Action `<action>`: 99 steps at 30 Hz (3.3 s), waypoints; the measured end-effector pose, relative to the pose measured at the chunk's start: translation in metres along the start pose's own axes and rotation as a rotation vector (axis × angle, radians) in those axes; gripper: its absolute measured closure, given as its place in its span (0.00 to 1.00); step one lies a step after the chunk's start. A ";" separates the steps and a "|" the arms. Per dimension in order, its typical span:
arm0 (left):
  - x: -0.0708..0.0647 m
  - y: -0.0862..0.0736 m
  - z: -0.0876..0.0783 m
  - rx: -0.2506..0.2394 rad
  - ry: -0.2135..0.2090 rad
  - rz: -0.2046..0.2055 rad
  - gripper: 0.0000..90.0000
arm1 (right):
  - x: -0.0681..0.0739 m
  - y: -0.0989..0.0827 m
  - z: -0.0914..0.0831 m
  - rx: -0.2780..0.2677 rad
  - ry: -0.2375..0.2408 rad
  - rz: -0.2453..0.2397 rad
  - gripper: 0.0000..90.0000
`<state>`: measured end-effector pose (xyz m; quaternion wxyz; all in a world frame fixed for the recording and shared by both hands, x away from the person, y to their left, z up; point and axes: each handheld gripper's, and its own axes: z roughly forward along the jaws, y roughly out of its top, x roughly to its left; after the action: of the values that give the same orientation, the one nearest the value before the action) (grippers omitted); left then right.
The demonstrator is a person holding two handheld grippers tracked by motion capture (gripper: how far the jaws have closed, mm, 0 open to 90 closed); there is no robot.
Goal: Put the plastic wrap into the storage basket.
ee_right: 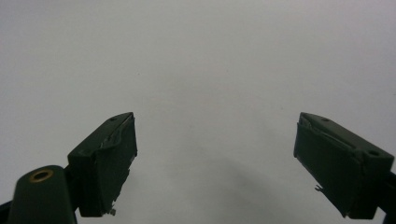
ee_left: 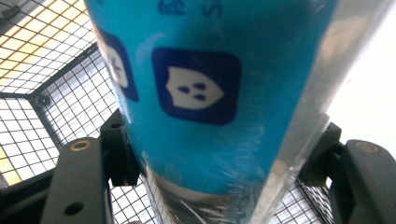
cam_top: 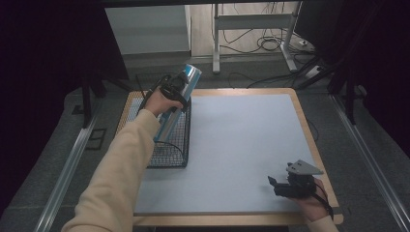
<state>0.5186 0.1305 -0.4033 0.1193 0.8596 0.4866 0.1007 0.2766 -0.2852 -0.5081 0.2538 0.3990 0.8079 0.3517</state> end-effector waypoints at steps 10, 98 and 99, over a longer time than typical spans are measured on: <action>0.009 0.004 0.010 -0.002 0.014 -0.039 0.35 | 0.000 0.000 0.001 0.006 -0.001 -0.005 0.15; -0.088 -0.129 -0.080 -0.442 -0.177 0.139 0.18 | 0.008 0.006 -0.002 -0.021 0.004 -0.020 0.15; -0.092 -0.134 -0.080 -0.452 -0.185 0.148 0.18 | 0.008 0.006 -0.003 -0.021 0.004 -0.021 0.15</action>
<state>0.3394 0.1265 -0.3727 0.3447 0.8500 0.3743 0.1363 0.2728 -0.2768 -0.5032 0.2599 0.3872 0.8088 0.3582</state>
